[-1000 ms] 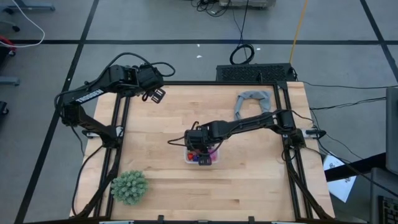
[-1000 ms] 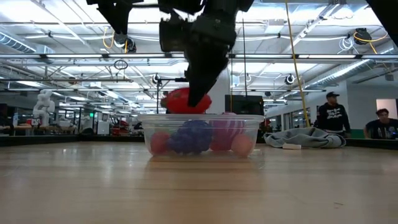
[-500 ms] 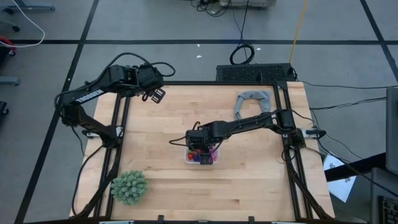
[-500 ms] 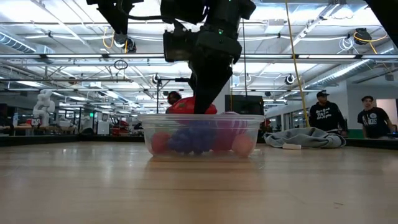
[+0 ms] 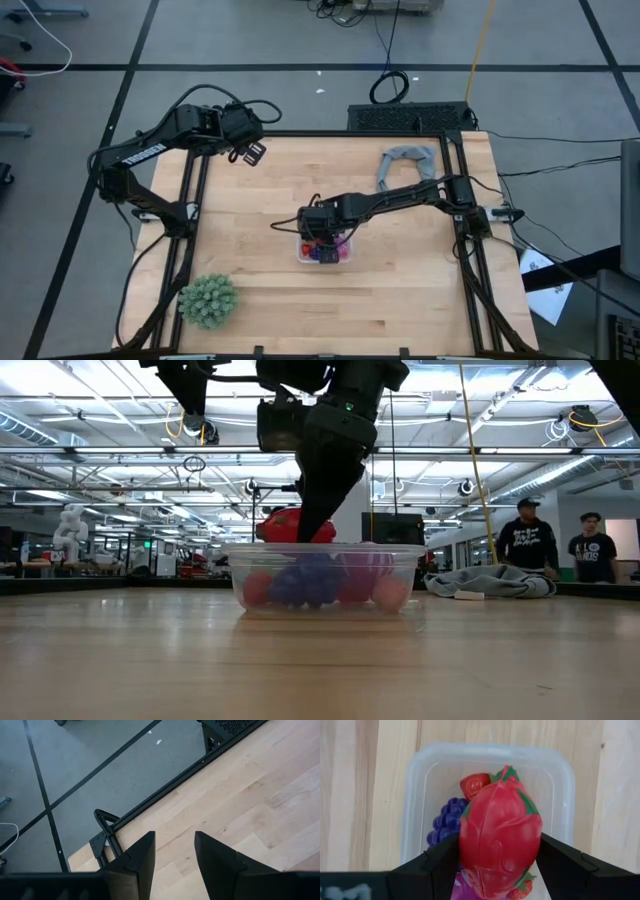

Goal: Pick and placing Produce into tupperware
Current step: Put the dragon fruit into the bin

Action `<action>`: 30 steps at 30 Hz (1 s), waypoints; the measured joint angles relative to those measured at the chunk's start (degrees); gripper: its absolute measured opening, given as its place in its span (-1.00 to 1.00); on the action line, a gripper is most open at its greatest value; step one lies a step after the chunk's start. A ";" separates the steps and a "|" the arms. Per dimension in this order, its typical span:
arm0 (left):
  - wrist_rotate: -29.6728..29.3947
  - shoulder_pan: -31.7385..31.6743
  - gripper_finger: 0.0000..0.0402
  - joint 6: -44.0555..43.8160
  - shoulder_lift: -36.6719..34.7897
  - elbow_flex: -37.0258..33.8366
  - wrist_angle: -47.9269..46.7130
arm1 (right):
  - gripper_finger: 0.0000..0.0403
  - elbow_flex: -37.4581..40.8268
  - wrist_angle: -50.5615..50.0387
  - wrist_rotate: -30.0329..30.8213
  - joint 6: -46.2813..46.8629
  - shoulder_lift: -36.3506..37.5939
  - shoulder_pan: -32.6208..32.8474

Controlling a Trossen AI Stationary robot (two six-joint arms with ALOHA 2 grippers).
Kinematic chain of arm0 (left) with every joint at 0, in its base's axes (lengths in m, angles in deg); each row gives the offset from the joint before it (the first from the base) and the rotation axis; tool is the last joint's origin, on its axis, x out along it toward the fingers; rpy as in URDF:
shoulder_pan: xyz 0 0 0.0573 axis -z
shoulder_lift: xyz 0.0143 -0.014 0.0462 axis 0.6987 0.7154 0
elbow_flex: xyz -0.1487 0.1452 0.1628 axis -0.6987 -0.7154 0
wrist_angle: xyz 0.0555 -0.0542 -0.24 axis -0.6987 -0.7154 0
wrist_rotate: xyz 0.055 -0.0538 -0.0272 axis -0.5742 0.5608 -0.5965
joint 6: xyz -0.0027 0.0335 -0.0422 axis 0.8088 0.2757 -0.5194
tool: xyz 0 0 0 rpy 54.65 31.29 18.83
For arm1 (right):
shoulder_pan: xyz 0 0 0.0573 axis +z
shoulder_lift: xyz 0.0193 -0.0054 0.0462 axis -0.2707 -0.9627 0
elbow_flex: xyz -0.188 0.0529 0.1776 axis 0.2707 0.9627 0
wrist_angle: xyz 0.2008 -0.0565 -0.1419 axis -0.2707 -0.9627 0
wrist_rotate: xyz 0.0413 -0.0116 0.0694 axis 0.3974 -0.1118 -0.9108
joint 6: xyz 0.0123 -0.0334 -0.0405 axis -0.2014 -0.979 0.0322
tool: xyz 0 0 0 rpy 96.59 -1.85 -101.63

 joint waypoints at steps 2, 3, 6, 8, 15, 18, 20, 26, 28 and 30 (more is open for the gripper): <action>0.00 0.00 -0.29 0.01 0.00 0.01 -0.01 | 0.15 0.00 -0.19 0.00 0.00 0.00 0.00; 0.00 0.00 -0.29 0.02 0.00 0.01 -0.01 | 0.15 0.00 -0.36 0.00 0.01 0.00 0.00; 0.00 0.00 -0.29 0.01 0.00 -0.01 -0.01 | 0.15 0.00 -0.63 0.00 0.02 0.00 0.02; 0.00 0.00 -0.29 0.11 0.00 -0.01 -0.01 | 0.15 0.00 -0.65 0.00 0.43 0.00 0.02; 0.00 0.00 -0.29 0.53 -0.02 0.01 -0.01 | 0.15 0.00 -0.74 0.00 1.73 0.00 0.02; -0.01 0.01 -0.29 0.52 -0.01 0.00 -0.01 | 0.15 0.00 -0.73 0.00 1.73 0.00 0.02; -0.02 0.02 -0.29 0.51 -0.02 0.00 -0.01 | 0.15 0.00 -0.74 0.00 1.73 0.00 0.02; 0.00 0.00 -0.29 0.53 0.00 0.01 -0.01 | 0.15 0.00 -0.74 0.00 1.60 0.00 0.02; -0.01 0.00 -0.29 0.53 0.00 0.01 -0.01 | 0.15 0.00 -0.75 0.00 1.57 0.02 0.02; -0.01 0.01 -0.29 0.53 -0.01 0.00 -0.01 | 0.15 0.00 -0.76 -0.01 1.57 0.03 0.02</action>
